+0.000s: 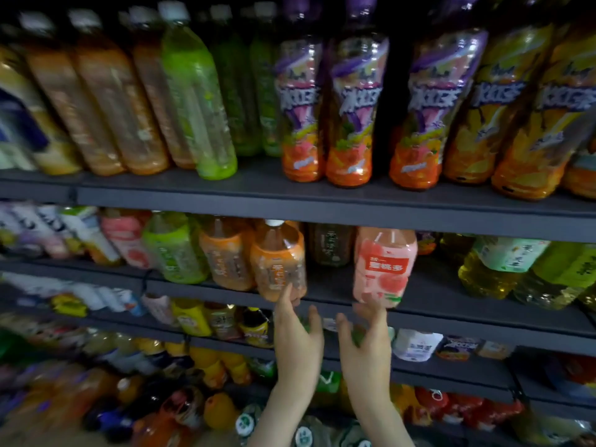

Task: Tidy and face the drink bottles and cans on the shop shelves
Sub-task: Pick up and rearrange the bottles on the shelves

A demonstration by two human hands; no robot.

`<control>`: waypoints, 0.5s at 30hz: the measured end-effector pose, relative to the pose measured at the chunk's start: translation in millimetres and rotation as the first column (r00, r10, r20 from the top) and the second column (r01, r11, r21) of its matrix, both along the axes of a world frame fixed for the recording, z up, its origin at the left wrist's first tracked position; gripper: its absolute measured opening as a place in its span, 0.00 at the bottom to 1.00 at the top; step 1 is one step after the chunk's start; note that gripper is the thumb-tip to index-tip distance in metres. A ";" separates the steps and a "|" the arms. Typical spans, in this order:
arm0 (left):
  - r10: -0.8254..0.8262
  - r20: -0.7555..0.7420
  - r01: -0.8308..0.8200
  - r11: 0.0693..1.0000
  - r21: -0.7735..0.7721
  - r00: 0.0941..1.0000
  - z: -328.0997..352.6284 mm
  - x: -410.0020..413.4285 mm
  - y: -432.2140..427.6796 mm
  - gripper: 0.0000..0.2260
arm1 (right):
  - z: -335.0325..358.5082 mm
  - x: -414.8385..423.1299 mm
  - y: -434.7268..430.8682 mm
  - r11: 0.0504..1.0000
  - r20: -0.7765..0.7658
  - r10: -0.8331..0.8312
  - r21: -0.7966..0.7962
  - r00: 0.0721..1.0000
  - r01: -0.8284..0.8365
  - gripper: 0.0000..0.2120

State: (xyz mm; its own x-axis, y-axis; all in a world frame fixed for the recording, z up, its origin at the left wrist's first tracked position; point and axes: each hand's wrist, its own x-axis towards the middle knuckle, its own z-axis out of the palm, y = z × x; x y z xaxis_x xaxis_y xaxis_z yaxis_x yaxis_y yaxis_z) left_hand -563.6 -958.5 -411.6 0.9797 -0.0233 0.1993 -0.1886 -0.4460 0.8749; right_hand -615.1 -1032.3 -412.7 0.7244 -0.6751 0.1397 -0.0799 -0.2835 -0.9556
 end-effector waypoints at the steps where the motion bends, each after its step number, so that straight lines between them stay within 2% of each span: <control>1: 0.018 0.000 -0.018 1.000 0.009 1.000 2.3 8.0 15.6 0.21 | 0.0 4.2 13.1 0.999 -0.022 0.036 -0.002 0.999 -0.036 0.19; 4: 0.045 -0.042 -0.043 0.998 0.047 0.998 -8.7 32.1 62.6 0.18 | -11.6 20.6 51.2 0.993 -0.114 0.118 0.044 0.987 -0.113 0.15; 8: 0.044 -0.186 -0.017 0.990 0.140 0.981 -48.0 55.5 122.1 0.16 | -53.6 42.2 94.5 0.991 -0.239 0.105 0.105 0.965 -0.081 0.11; 12: 0.015 -0.249 0.038 0.977 0.209 0.968 -95.2 75.6 160.3 0.16 | -111.3 62.5 123.0 0.996 -0.385 0.050 0.094 0.922 -0.015 0.14; 15: -0.020 -0.258 0.093 0.957 0.273 0.966 -125.5 87.5 167.9 0.18 | -146.2 72.5 129.8 0.991 -0.415 0.014 0.127 0.910 0.043 0.17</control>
State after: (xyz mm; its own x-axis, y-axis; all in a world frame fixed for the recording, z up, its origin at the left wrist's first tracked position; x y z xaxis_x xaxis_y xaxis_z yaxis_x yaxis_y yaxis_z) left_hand -476.1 -790.7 -537.1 0.9923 -0.0991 -0.0746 -0.0120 -0.6751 0.7377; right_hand -542.6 -902.4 -558.9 0.6876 -0.6778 -0.2605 -0.4793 -0.1541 -0.8640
